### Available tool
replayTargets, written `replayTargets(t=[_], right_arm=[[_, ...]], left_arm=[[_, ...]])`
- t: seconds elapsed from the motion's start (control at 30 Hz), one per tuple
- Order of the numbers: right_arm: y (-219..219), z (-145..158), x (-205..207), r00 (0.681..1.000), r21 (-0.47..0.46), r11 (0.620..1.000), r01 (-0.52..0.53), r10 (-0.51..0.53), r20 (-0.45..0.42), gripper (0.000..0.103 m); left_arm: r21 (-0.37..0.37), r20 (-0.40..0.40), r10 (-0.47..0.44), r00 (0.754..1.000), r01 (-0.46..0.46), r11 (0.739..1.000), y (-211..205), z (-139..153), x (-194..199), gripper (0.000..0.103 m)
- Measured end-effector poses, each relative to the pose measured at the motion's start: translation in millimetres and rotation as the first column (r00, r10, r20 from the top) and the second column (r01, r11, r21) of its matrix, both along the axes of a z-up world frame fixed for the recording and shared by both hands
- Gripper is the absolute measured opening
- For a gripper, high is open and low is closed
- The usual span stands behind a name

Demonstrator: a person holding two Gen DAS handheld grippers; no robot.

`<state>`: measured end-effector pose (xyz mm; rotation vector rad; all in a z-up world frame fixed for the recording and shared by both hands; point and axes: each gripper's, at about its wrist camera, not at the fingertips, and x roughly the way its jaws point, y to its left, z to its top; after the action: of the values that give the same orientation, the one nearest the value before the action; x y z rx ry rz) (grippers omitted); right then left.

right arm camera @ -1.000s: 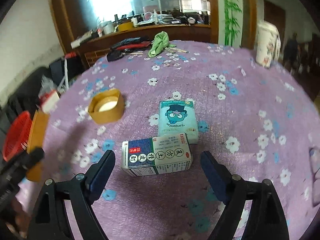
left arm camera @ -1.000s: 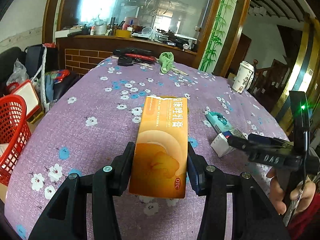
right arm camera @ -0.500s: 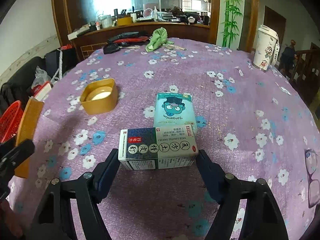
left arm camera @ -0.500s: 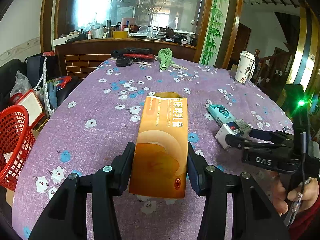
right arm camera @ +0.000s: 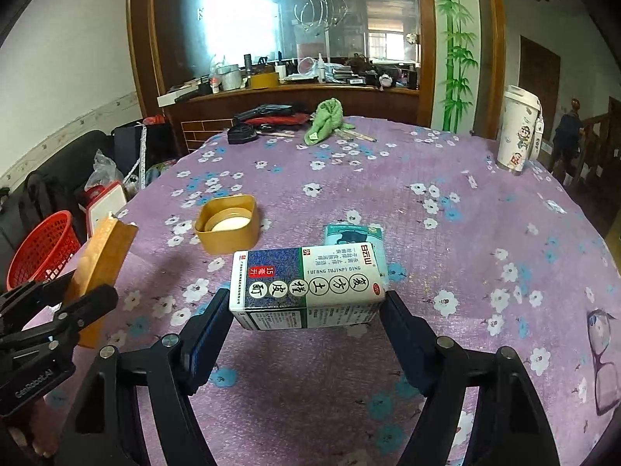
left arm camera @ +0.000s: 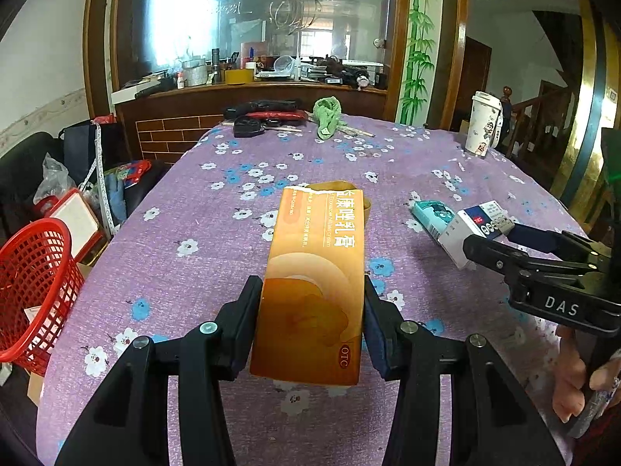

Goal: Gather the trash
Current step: 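Lift the orange box with the left tool while the right tool lifts the medicine box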

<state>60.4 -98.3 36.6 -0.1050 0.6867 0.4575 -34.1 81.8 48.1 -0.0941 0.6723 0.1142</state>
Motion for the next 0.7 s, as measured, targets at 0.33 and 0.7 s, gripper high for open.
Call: replayTargets(t=[0.33, 0.7], right_arm=[[-2.1, 0.6, -0.3, 1.0, 0.002, 1.0, 0.0, 0.0, 0.002, 0.081], [-2.6, -0.2, -0.5, 1.0, 0.001, 1.0, 0.001, -0.001, -0.003, 0.081]], left_arm=[[0.009, -0.008, 0.012, 1.0, -0.012, 1.0, 0.2, -0.3, 1.5, 0.047], [0.021, -0.004, 0.016, 1.0, -0.015, 1.0, -2.1, -0.1, 0.0, 0.047]])
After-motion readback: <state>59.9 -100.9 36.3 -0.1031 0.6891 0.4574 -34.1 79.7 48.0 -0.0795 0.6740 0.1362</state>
